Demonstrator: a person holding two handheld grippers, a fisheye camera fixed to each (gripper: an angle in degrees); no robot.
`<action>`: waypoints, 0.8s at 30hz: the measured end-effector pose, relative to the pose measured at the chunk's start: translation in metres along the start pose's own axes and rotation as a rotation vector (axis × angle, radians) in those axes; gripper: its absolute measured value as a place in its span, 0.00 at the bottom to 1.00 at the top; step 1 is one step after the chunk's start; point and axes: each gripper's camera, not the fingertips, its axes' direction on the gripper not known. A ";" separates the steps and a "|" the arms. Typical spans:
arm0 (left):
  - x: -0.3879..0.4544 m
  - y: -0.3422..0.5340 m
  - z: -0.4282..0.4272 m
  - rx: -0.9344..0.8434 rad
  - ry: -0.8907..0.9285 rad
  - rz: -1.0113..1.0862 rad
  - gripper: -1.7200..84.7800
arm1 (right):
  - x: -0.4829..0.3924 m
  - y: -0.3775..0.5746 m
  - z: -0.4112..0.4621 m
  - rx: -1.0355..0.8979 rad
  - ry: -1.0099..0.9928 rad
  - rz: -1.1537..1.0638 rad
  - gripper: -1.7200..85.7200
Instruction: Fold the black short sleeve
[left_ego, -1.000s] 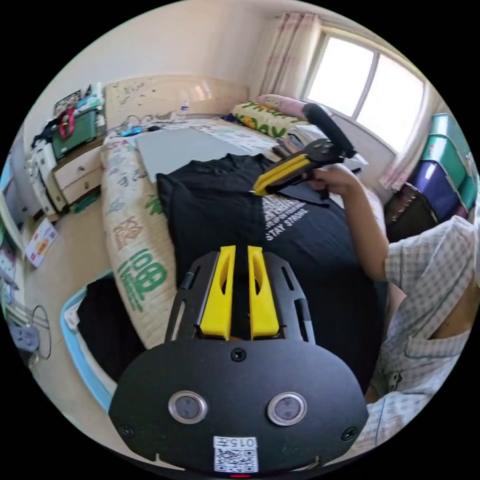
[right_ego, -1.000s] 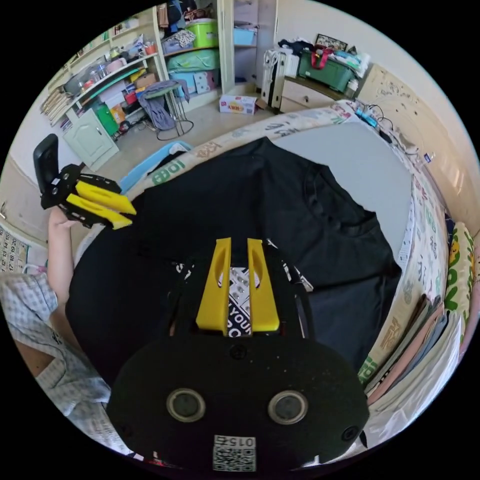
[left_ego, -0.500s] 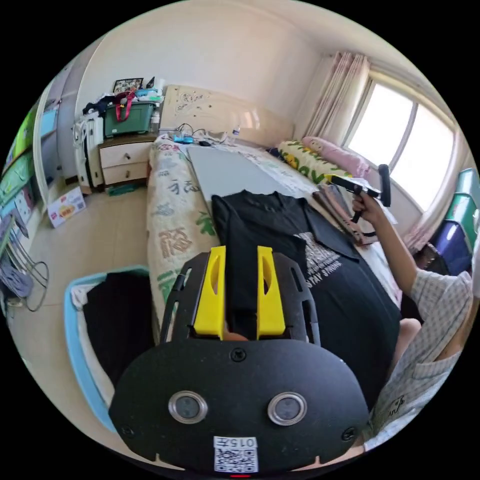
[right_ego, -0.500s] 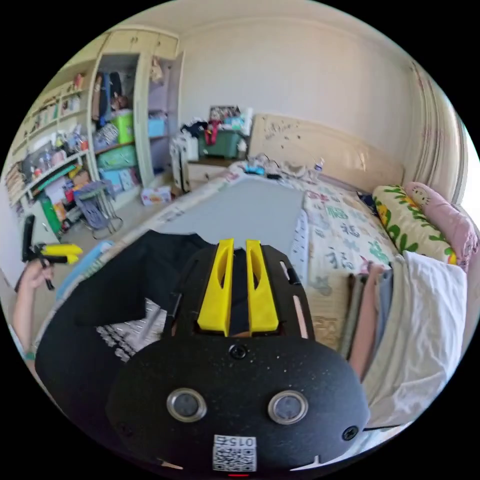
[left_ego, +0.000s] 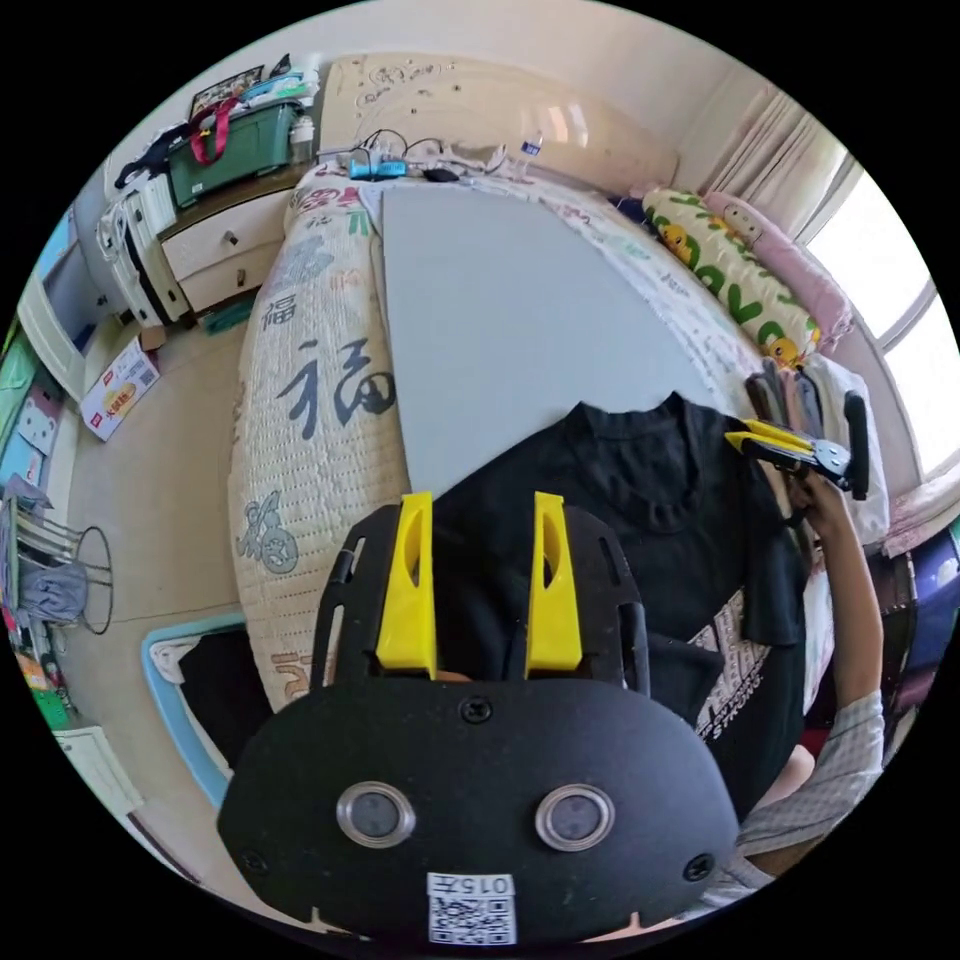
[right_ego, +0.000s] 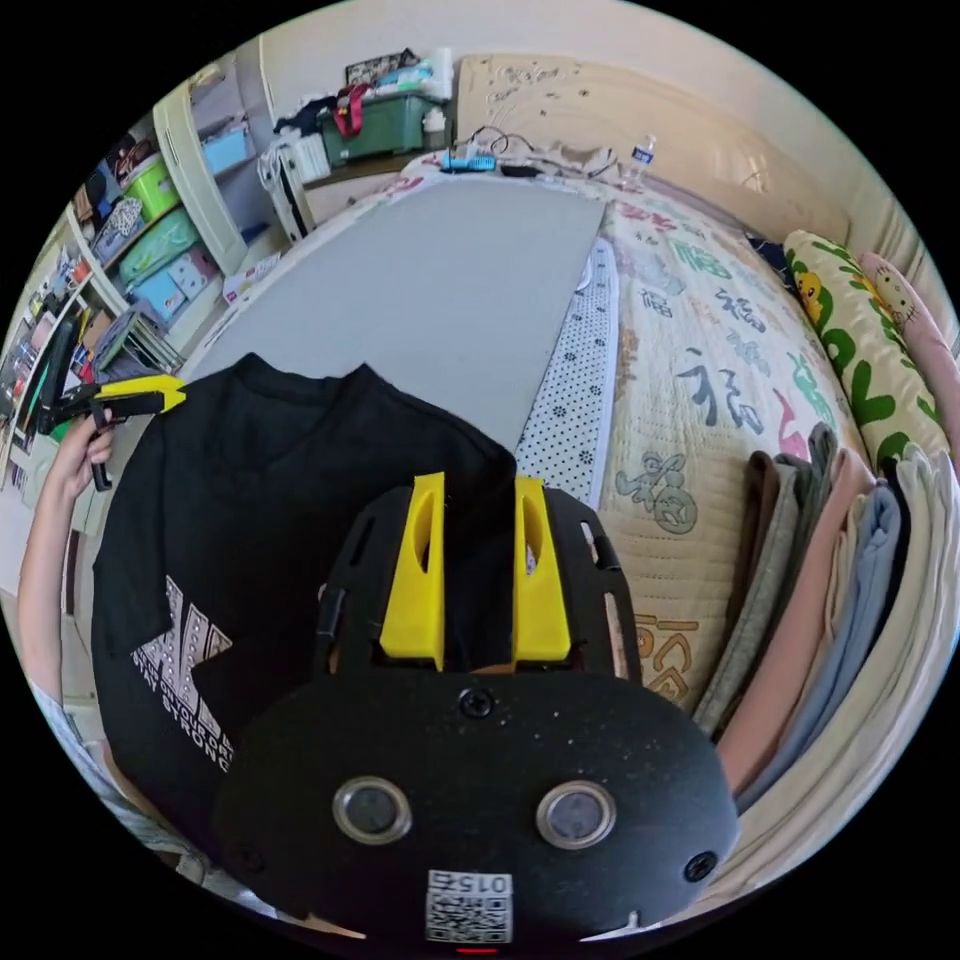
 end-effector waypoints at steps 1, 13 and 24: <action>0.000 0.001 -0.001 0.006 -0.024 0.001 0.14 | 0.004 0.003 0.001 -0.004 0.001 0.015 0.12; -0.015 0.021 -0.014 0.066 -0.009 0.029 0.02 | 0.008 0.029 -0.045 0.069 0.004 -0.097 0.02; -0.075 0.051 0.034 0.031 0.175 -0.144 0.09 | 0.019 0.034 -0.078 0.036 0.028 -0.088 0.02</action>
